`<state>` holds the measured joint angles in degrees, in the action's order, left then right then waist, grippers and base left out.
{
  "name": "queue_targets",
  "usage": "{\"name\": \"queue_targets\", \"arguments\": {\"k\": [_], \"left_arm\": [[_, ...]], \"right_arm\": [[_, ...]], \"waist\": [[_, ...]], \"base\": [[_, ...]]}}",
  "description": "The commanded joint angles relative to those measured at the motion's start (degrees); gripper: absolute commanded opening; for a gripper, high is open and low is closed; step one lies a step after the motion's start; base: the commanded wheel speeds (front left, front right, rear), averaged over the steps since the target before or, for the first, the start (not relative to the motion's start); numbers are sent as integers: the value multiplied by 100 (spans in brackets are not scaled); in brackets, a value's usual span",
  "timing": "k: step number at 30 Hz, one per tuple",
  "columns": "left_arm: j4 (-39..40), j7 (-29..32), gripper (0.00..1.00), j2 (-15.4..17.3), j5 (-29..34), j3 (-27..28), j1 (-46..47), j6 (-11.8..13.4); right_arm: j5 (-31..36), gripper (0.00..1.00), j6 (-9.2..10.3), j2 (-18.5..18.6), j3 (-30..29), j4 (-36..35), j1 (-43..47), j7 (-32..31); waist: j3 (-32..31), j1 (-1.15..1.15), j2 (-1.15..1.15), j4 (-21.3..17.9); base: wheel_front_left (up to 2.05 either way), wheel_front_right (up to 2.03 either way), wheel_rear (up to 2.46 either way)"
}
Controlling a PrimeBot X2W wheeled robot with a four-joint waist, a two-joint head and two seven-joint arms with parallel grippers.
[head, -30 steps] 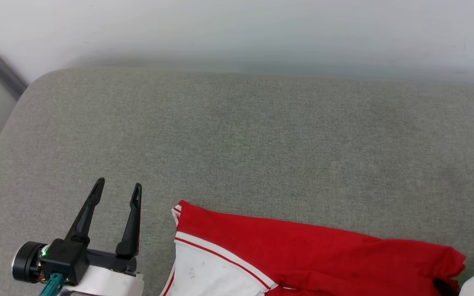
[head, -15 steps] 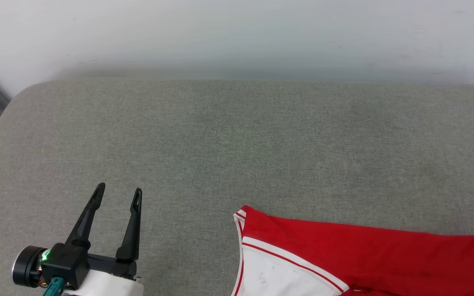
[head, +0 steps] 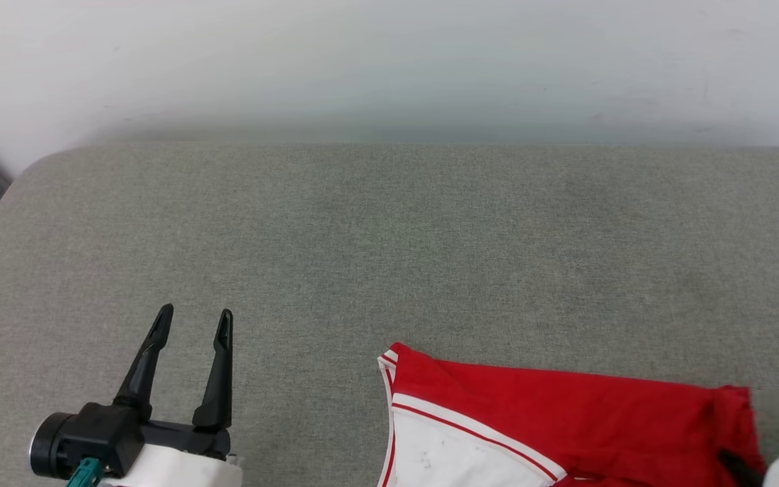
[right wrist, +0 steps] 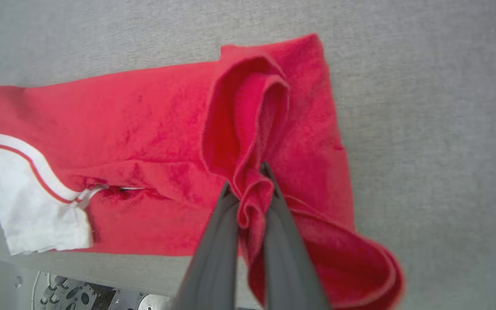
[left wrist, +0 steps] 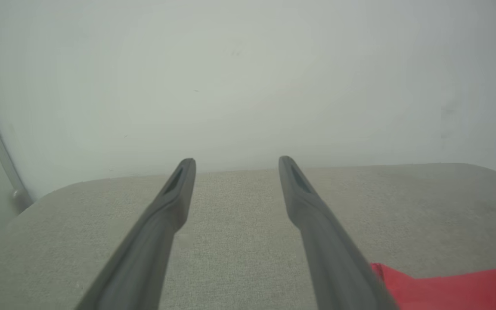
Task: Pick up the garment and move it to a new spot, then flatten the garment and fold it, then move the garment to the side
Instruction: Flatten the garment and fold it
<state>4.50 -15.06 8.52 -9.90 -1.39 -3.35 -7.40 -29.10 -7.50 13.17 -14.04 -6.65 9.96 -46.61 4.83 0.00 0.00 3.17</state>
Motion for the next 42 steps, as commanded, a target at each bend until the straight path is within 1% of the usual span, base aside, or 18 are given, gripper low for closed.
{"name": "queue_targets", "arguments": {"k": [1, 3, 7, 13, 17, 22, 25, 27, 32, 33, 34, 37, 42], "left_arm": [[20, -13, 100, -9, -39, 37, -43, -5], [30, -13, 100, 51, 13, 21, -44, -5], [8, -13, 100, 26, -51, -14, -8, -6], [-1, -14, 100, 57, -52, -52, 76, -7], [-2, -13, 100, 55, -44, -70, 77, -7], [0, -13, 100, 44, -30, -107, 89, -7], [-16, -13, 100, 50, -47, -97, 76, -7], [-19, -13, 100, 35, -74, -76, 58, -7], [-31, -13, 100, 73, -23, -131, 75, -7], [-16, -13, 100, 64, -17, -121, 87, -7], [-8, -13, 100, 57, -19, -118, 93, -7], [-1, -13, 100, 50, -23, -94, 55, -7], [-16, -13, 100, 20, 7, -55, -1, -8]], "right_arm": [[-41, 0, 2, -75, 62, -112, 42, -40], [-139, 0, 2, -224, 273, -357, 90, -164], [-340, 0, 2, -529, 733, -727, 82, -333], [-659, 0, 1, -910, 1405, -824, -110, -446], [-864, 0, 2, -1016, 1766, -668, -287, -353], [-787, 0, 1, -1037, 2259, -353, -481, -189], [-916, 0, 1, -1038, 2524, -114, -606, -21], [-874, 0, 1, -1039, 2700, 64, -739, 97], [-976, 0, 1, -1039, 2989, 626, -1030, 455], [-923, 2, 1, -1038, 3032, 706, -1094, 522], [-928, 100, 1, -1038, 3083, 779, -1144, 572], [-1018, 100, 1, -1038, 3224, 910, -1232, 671], [-1026, 100, 1, -1037, 3320, 877, -1390, 786]], "waist": [[-2, 0, 0, 2], [8, 0, 0, 9], [14, 0, 0, 51], [14, 0, 0, 138], [9, 0, 0, 208], [12, 0, 0, 311], [0, 0, 0, 361], [-9, 0, 0, 379], [-54, 0, 0, 442], [-62, 0, 0, 457], [-67, 0, 0, 468], [-80, 0, 0, 474], [-107, 0, 0, 430]], "base": [[0, 0, 0], [0, 0, 0], [0, 0, 0], [0, 0, 0], [0, 0, 0], [0, 0, 0], [0, 0, 0], [0, 0, 0], [0, 0, 0], [0, 0, 0], [0, 0, 0], [0, 0, 0], [0, 0, 0]]}}
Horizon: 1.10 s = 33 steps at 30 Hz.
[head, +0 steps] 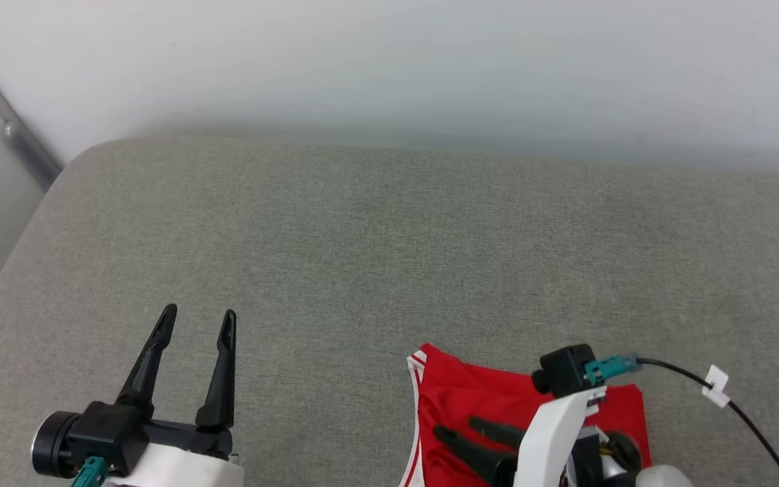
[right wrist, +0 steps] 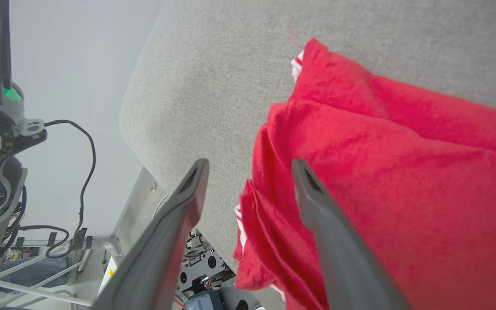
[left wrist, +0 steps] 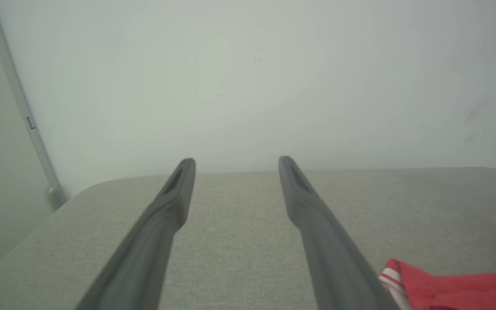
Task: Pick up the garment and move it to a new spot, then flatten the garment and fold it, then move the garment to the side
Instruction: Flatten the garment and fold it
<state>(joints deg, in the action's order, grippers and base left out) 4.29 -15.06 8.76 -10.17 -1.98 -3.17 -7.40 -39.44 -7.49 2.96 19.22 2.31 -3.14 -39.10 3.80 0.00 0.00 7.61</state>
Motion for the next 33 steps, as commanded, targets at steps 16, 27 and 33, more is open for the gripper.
{"name": "queue_targets", "arguments": {"k": [16, 27, 33], "left_arm": [[-2, -13, 100, 13, 27, -88, -30, -8], [13, -13, 100, 10, 3, -265, -110, -7], [37, -13, 100, -6, 22, -353, -180, -8]], "right_arm": [[2641, 100, 1, 1449, -1204, -404, -895, 2179], [2853, 100, 1, 1281, -2423, -1032, 348, 4035], [3064, 100, 1, 861, -2446, -1243, 883, 4513]], "waist": [[-91, 0, 0, -438], [-96, 0, 0, -484], [-113, 0, 0, -447]], "base": [[0, 0, 0], [0, 0, 0], [0, 0, 0]]}}
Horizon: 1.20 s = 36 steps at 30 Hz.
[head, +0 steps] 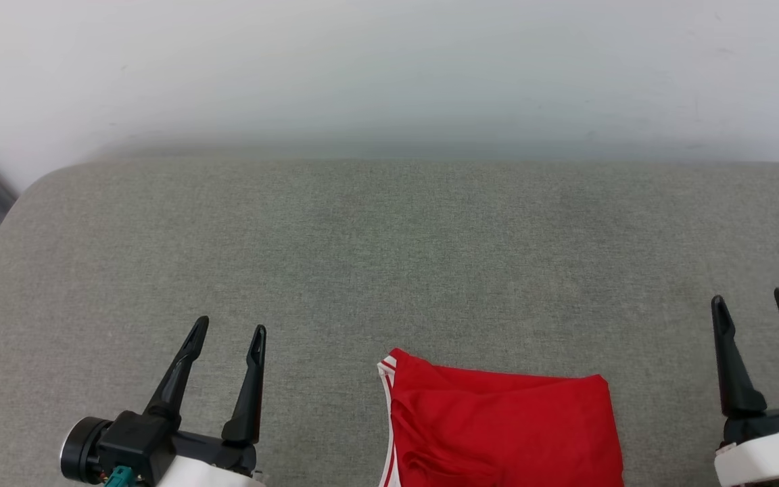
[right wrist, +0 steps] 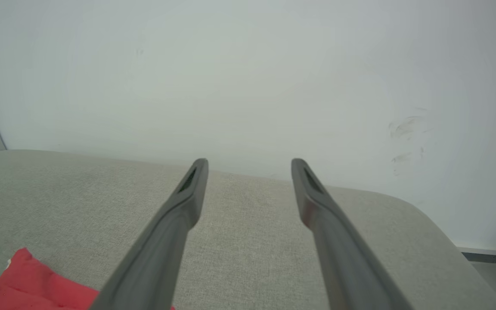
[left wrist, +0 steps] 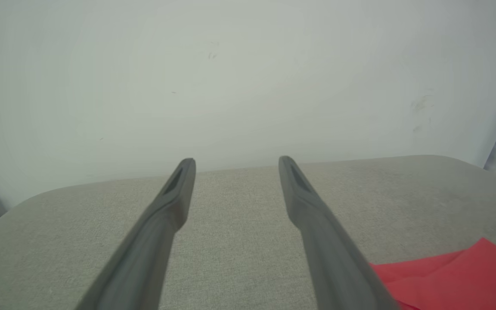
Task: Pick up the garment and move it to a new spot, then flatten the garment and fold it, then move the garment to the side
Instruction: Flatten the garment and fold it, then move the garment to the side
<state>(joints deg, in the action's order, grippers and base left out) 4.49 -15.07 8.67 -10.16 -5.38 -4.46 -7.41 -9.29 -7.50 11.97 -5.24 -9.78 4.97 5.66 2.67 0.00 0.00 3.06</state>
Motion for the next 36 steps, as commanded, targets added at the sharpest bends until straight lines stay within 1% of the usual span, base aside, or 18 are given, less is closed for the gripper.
{"name": "queue_targets", "arguments": {"k": [1, 4, 8, 17, 21, 23, 25, 27, 30, 33, 34, 36], "left_arm": [[17, -12, 100, 2, 26, -25, -61, -6], [15, -12, 100, -31, 24, -35, -66, -7], [14, -12, 100, -46, 19, -64, -64, -7], [13, -12, 100, 2, -7, -64, 51, -6], [15, -12, 100, 6, -8, -72, 76, -7], [5, -12, 100, -13, -14, -68, 101, -7], [-23, -12, 100, -43, -46, -93, 128, -7], [-35, -12, 100, -59, -61, -125, 169, -7], [-86, -12, 100, -77, -87, -120, 207, -6], [-136, -12, 100, -93, -103, -135, 268, -7], [-148, -12, 100, -96, -112, -152, 277, -6], [-175, -12, 100, -101, -103, -196, 301, -7]], "right_arm": [[54, 100, 3, -130, -24, -26, 134, 33], [161, 100, 2, -315, -44, -63, 211, 91], [220, 100, 2, -396, 11, -68, 243, 93], [184, 100, 2, -378, 9, -90, 151, -45], [94, 100, 2, -192, 135, -111, 196, -534], [-127, 100, 2, -76, 239, -152, 229, -1039], [-415, 100, 3, 112, 380, -218, 288, -1735], [-707, 100, 3, 322, 476, -312, 330, -2532], [-1152, 100, 1, 469, 497, -448, 447, -3822], [-1449, 100, 1, 431, 373, -620, 440, -4896], [-1474, 100, 1, 433, 349, -660, 441, -5173], [-1581, 100, 2, 293, 283, -693, 406, -5603]], "waist": [[3, 0, 0, 14], [22, 0, 0, 29], [48, 0, 0, 24], [94, 0, 0, -2], [128, 0, 0, 3], [158, 0, 0, 14], [204, 0, 0, 35], [255, 0, 0, 62], [324, 0, 0, 114], [395, 0, 0, 184], [422, 0, 0, 217], [463, 0, 0, 289]], "base": [[0, 0, 0], [0, 0, 0], [0, 0, 0], [0, 0, 0], [0, 0, 0], [0, 0, 0], [0, 0, 0], [0, 0, 0], [0, 0, 0], [0, 0, 0], [0, 0, 0], [0, 0, 0]]}}
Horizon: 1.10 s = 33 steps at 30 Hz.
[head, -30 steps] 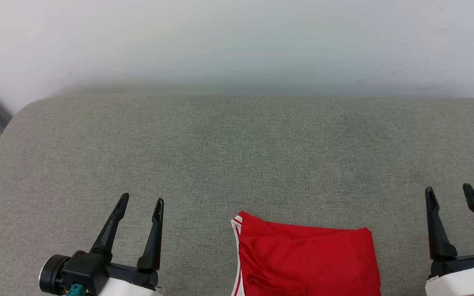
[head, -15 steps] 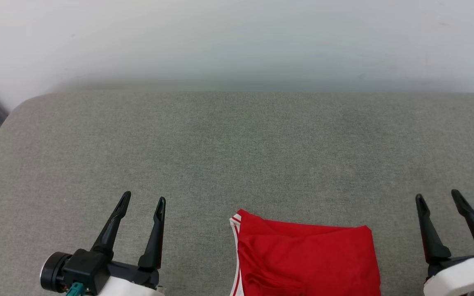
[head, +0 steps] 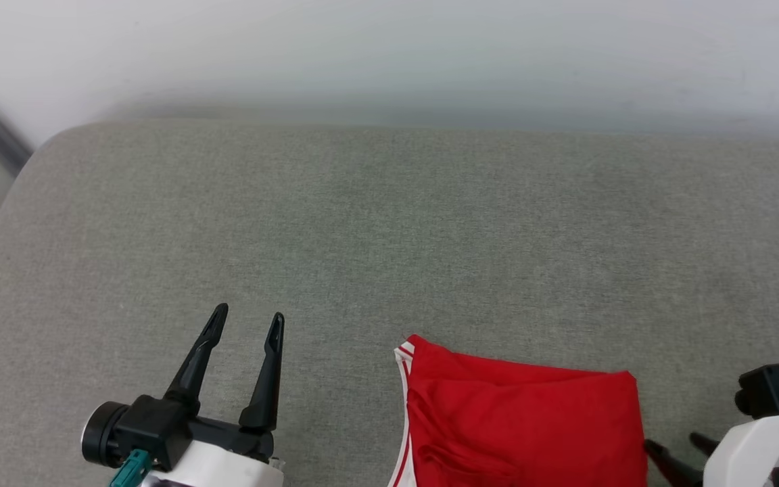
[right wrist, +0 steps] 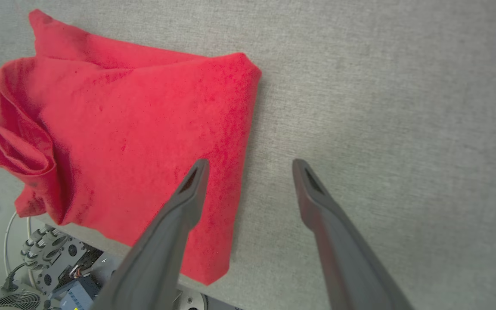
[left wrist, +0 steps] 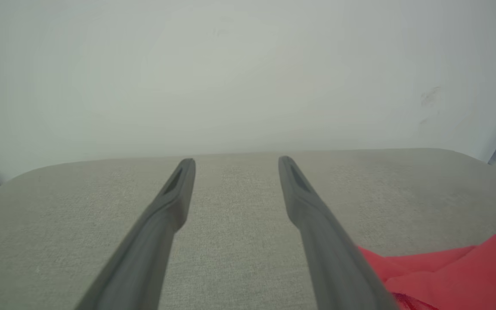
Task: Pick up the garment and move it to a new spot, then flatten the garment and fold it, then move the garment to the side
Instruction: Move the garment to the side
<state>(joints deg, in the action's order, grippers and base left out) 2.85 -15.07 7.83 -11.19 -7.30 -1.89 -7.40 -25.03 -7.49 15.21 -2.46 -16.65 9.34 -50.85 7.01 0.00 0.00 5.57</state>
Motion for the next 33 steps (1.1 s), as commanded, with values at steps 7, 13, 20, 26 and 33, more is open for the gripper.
{"name": "queue_targets", "arguments": {"k": [7, 13, 20, 26, 33], "left_arm": [[13, -12, 100, 23, -47, -80, 229, -8], [-48, -12, 100, 62, -68, -107, 290, -8], [-128, -12, 100, 56, -7, -176, 292, -8], [-121, -12, 100, 71, -13, -176, 230, -8], [13, -12, 100, 75, -67, -459, 162, -8]], "right_arm": [[50, 100, 0, -384, 31, 340, -272, -629], [134, 100, 0, -538, 307, 926, -404, -526], [279, 0, 0, -520, 695, 1677, -457, -161], [354, 0, 1, -175, 966, 1692, -756, 368], [736, 0, 2, 834, 1664, 1146, -1340, 370]], "waist": [[250, 0, 0, 379], [327, 0, 0, 501], [290, 0, 0, 535], [135, 0, 0, 366], [59, 0, 0, -158]], "base": [[0, 0, 0], [0, 0, 0], [0, 0, 0], [0, 0, 0], [0, 0, 0]]}}
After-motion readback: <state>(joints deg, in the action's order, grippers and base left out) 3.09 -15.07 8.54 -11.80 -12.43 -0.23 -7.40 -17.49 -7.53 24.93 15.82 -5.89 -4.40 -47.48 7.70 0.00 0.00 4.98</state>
